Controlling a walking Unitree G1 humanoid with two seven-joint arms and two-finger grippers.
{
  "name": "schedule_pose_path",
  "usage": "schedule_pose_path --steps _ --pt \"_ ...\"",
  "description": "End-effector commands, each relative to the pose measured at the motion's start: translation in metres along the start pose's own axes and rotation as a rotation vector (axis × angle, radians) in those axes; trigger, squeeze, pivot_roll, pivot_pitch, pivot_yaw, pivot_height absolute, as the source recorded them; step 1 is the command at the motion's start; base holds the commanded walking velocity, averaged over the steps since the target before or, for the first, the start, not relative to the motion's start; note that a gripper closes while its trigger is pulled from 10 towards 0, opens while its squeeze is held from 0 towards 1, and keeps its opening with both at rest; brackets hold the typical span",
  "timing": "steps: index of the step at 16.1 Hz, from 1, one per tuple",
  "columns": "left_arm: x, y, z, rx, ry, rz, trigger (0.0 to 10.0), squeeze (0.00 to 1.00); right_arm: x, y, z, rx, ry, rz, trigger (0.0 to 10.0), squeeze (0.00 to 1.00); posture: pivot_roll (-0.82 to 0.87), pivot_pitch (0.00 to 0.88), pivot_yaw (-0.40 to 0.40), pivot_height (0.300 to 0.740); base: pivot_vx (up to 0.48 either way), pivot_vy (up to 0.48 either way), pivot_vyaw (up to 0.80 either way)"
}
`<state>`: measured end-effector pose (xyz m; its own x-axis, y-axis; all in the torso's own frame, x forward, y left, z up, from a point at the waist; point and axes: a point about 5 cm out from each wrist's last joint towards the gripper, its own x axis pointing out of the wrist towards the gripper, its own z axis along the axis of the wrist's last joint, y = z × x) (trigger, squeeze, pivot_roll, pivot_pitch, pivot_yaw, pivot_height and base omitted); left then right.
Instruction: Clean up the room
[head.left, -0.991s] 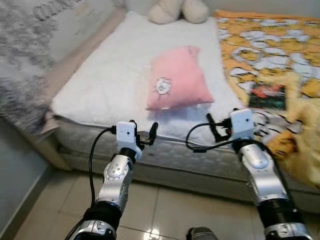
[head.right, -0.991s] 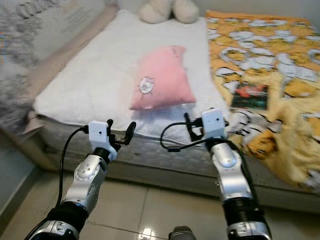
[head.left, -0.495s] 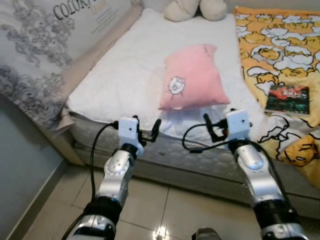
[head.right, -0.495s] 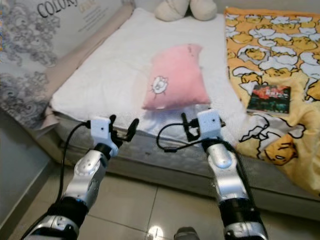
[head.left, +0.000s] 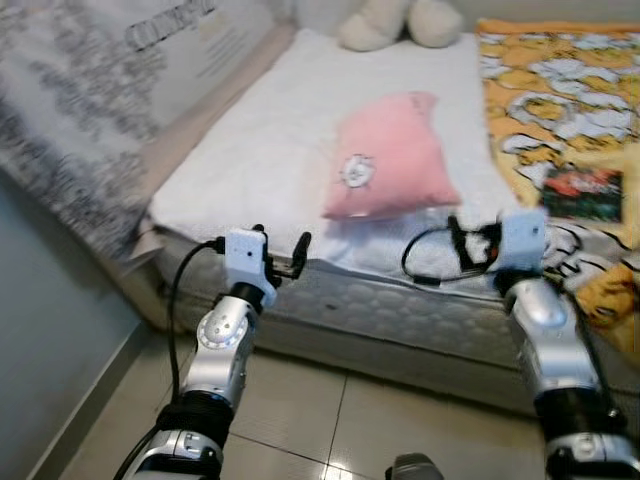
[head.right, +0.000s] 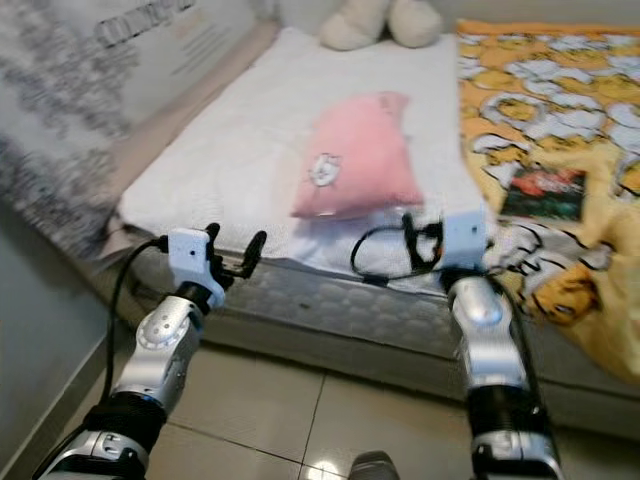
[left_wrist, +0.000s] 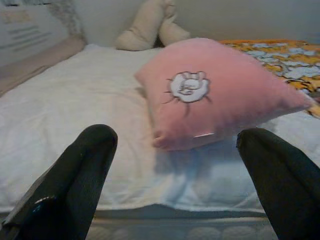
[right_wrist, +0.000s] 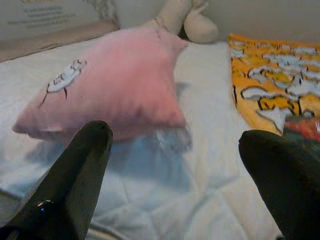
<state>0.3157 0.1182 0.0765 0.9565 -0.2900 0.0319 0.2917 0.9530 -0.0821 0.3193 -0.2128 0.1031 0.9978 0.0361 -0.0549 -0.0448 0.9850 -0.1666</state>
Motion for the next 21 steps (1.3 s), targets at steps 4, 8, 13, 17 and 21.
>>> schedule_pose_path --steps 4,8,13,17,21 --pt "0.006 -0.009 0.004 -0.005 -0.002 -0.026 10.0 0.00 -0.004 0.026 -0.002 0.018 -0.006 0.066 10.0 0.00 -0.27 0.000 0.148 0.740 0.000 -0.458 0.00" --pt "0.006 -0.011 0.001 -0.025 0.005 -0.025 10.0 0.00 -0.004 0.032 0.000 -0.006 -0.023 0.099 10.0 0.00 -0.27 0.000 0.131 0.740 0.000 -0.338 0.00" --pt "-0.001 -0.004 -0.005 -0.065 0.015 0.034 10.0 0.00 0.005 0.030 0.010 -0.059 -0.042 0.137 10.0 0.00 -0.26 0.000 0.105 0.740 0.000 0.000 0.00" --pt "-0.017 0.002 -0.013 -0.065 0.031 0.081 10.0 0.00 0.017 0.042 0.009 -0.009 -0.014 0.202 10.0 0.00 -0.17 0.000 0.054 0.740 0.000 0.000 0.00" --pt "-0.023 0.012 -0.011 -0.044 0.017 0.152 10.0 0.00 0.028 0.060 0.016 0.002 -0.025 0.261 10.0 0.00 -0.12 0.000 0.021 0.740 0.000 0.000 0.00"
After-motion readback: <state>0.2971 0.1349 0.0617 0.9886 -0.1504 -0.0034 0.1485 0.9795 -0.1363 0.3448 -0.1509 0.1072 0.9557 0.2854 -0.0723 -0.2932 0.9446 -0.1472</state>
